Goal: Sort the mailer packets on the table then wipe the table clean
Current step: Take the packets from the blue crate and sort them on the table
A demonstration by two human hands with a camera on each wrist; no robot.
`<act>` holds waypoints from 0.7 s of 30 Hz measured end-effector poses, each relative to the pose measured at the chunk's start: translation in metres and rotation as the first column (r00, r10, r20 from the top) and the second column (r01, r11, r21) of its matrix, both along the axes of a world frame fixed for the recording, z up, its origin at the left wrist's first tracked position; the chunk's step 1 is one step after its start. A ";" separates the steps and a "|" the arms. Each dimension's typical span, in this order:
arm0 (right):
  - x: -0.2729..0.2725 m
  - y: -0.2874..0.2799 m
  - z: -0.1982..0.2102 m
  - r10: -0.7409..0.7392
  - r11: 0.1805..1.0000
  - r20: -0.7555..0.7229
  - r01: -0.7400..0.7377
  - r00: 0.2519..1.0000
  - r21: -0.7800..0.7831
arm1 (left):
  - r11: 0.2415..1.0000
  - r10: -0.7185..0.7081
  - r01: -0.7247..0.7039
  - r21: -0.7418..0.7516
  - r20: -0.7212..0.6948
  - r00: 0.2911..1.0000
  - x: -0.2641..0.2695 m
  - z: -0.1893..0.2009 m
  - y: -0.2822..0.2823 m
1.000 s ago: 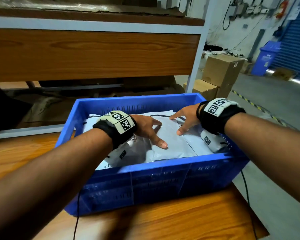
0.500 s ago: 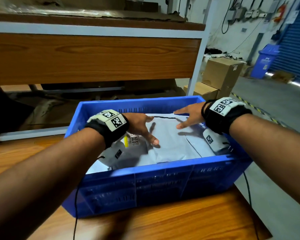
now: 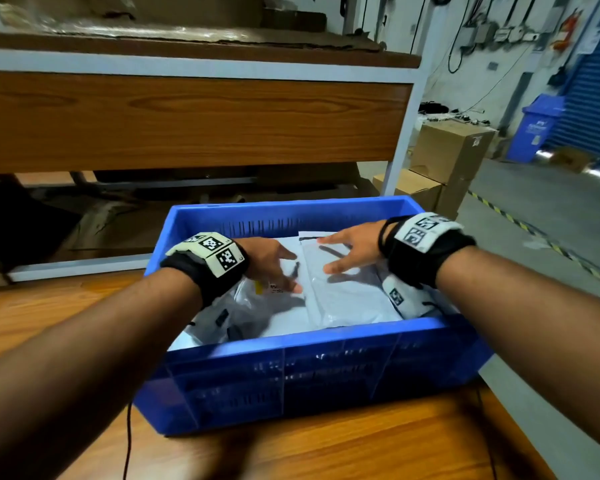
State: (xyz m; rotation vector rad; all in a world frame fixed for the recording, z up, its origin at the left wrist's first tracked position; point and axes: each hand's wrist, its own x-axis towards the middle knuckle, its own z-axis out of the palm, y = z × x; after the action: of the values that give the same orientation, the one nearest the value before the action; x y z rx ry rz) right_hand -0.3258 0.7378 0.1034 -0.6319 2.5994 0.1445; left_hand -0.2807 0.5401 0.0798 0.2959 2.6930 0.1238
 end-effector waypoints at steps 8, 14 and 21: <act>-0.014 0.057 -0.009 -0.239 0.957 -0.018 0.238 0.971 0.166 | 0.986 -0.104 0.115 0.124 -0.088 0.991 0.005 -0.013 0.038; -0.012 0.050 0.001 -0.199 0.978 -0.038 0.201 0.979 0.048 | 0.989 -0.054 0.064 0.135 -0.077 0.996 0.001 0.002 0.028; -0.008 0.016 -0.004 -0.109 0.989 0.063 0.103 0.992 0.102 | 0.996 -0.013 0.014 -0.084 0.005 1.000 -0.002 -0.017 0.016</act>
State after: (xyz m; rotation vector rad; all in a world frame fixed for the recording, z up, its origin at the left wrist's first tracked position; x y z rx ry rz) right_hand -0.3336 0.7540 0.0990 -0.4543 2.5357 0.2127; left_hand -0.2829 0.5559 0.0629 0.2877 2.6832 0.0068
